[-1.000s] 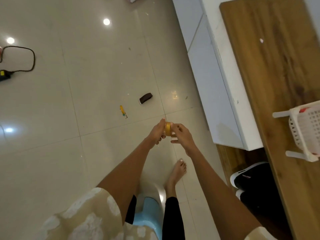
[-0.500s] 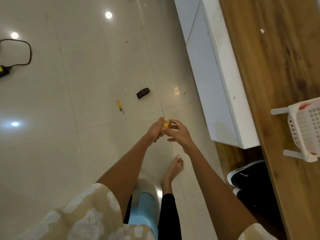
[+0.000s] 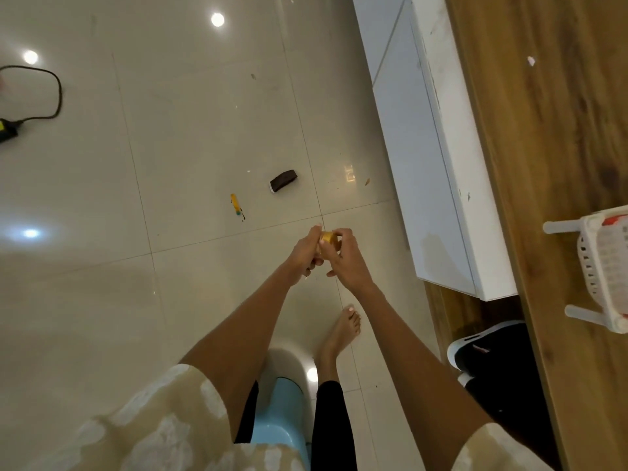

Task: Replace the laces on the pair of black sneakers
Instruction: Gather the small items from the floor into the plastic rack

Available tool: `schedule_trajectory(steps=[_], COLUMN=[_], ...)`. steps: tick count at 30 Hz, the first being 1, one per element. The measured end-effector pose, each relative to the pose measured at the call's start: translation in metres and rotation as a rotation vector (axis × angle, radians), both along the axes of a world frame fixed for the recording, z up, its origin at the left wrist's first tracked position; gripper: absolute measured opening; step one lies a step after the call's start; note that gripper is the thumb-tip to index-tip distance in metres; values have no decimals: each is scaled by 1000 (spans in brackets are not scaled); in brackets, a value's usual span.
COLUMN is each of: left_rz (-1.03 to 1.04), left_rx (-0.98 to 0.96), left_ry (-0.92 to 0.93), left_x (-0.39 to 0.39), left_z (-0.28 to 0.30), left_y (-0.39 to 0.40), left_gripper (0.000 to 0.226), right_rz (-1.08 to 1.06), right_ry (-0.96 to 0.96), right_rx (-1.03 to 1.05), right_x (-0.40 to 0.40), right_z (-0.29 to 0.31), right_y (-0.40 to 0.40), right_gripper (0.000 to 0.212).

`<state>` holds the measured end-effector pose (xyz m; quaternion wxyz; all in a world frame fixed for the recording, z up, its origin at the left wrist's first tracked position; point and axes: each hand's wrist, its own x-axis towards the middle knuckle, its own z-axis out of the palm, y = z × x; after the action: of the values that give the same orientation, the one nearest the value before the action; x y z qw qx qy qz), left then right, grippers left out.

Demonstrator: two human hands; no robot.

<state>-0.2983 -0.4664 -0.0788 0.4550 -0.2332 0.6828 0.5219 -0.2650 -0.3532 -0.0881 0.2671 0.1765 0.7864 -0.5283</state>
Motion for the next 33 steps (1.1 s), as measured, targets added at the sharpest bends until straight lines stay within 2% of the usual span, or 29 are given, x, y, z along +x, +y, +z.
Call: schedule_trajectory(steps=[4, 8, 10, 12, 14, 16, 19, 23, 26, 29, 33], left_rz=[25, 39, -46, -156, -249, -374, -660, -724, -769, -801, -986], left_rx=[44, 96, 94, 51, 18, 45, 156, 269, 304, 287, 73], left_ry=[113, 218, 319, 520, 713, 820, 1093, 1236, 1326, 1294, 1114], left_x=[-2, -3, -3, -1, 2, 7, 18, 19, 9, -7, -40], left_z=[6, 28, 42, 59, 81, 102, 129, 147, 147, 145, 132], left_y=[2, 32, 61, 94, 131, 167, 227, 307, 372, 433, 490], left_gripper=[52, 49, 48, 46, 34, 21, 35, 34, 40, 43, 46], right_rz=[19, -377, -622, -814, -949, -1056, -1207, -1290, -1250, -1180, -1079], right_ry=[75, 212, 251, 308, 383, 459, 583, 632, 623, 561, 291], right_rx=[67, 18, 18, 64, 152, 250, 409, 524, 634, 658, 640], right_x=[1, 15, 21, 26, 33, 35, 43, 49, 50, 42, 22], right_z=[11, 31, 50, 68, 86, 103, 126, 149, 153, 150, 138], right_y=[-2, 5, 20, 42, 71, 102, 168, 255, 320, 385, 449], right_gripper=[41, 40, 41, 48, 52, 54, 56, 64, 66, 63, 60])
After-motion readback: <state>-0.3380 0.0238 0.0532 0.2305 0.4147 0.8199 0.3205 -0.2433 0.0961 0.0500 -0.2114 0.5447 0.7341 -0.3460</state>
